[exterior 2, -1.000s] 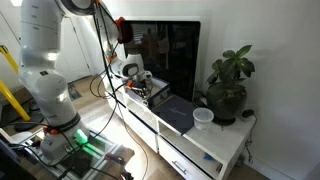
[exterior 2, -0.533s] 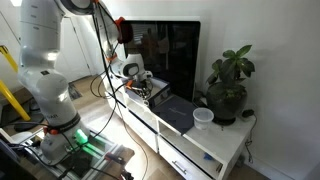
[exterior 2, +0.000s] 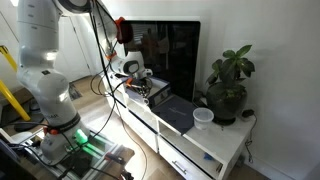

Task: Put the sunglasses in the box then place the lid on the box

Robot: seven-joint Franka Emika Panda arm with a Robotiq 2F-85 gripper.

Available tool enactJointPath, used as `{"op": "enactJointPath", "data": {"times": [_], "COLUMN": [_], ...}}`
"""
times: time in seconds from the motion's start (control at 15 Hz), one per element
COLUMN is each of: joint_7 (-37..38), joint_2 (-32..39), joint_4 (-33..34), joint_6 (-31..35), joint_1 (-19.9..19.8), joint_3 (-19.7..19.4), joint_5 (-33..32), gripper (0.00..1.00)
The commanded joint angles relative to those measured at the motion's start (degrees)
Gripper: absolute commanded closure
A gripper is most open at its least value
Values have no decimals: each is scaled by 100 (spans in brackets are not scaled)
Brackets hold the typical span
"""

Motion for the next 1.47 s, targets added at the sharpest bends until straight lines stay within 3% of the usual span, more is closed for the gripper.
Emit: {"op": "enactJointPath", "data": {"times": [0.0,0.27,0.33,0.4,0.47,0.67,1.0,1.4], "joint_7": [233,201,193,197,199,172,318,616], "joint_2": [-72,89,103,128,147,115,-48,-646], "joint_4": [77,90,89,90,96,100,72,55], "joint_6": [-203,-216,-223,-213,-212,-242,-395,-1111], "joint_1": [49,-46,-58,-64,-66,-89,39,141], "joint_3": [-84,-17,-4,-2,-4,25,-109,-154], "joint_5": [-168,-90,-78,-72,-72,-50,-144,-166], "gripper": [97,95,85,83,92,100,97,97]}}
